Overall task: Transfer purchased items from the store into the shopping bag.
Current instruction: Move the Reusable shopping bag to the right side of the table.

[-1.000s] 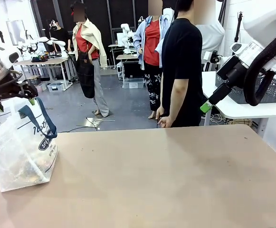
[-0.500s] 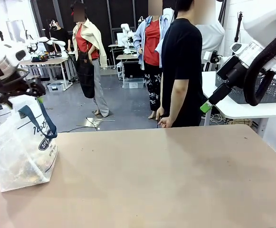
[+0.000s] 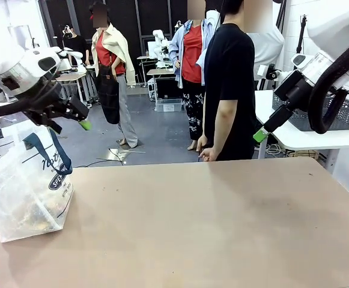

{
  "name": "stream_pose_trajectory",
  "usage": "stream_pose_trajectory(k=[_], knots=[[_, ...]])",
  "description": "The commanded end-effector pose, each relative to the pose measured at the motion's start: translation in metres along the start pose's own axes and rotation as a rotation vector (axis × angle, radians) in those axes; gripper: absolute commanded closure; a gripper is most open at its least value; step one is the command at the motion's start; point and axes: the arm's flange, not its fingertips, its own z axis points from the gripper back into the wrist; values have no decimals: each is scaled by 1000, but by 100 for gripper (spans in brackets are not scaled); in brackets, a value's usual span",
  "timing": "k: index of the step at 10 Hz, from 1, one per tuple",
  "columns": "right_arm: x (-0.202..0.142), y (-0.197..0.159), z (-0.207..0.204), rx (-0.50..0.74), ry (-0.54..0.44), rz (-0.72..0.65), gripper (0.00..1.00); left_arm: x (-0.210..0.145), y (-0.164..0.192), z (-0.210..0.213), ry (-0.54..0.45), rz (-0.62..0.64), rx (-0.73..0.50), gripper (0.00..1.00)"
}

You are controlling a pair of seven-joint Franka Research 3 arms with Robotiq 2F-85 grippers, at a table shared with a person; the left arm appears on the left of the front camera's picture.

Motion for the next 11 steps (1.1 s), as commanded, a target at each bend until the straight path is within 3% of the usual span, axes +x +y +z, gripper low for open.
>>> stream_pose_trajectory(k=[1,3,6,10,11], knots=[[0,1,1,6,12,1,0,7,14,-9,-17,-162,-176,0],[0,1,1,6,12,1,0,10,14,-22,2,-420,-302,0],[0,1,1,6,12,1,0,12,18,-22,12,-623,-307,0],[0,1,1,6,12,1,0,11,4,-9,-141,-683,-302,0],[0,1,1,6,12,1,0,13,7,-11,-57,-687,-285,0]])
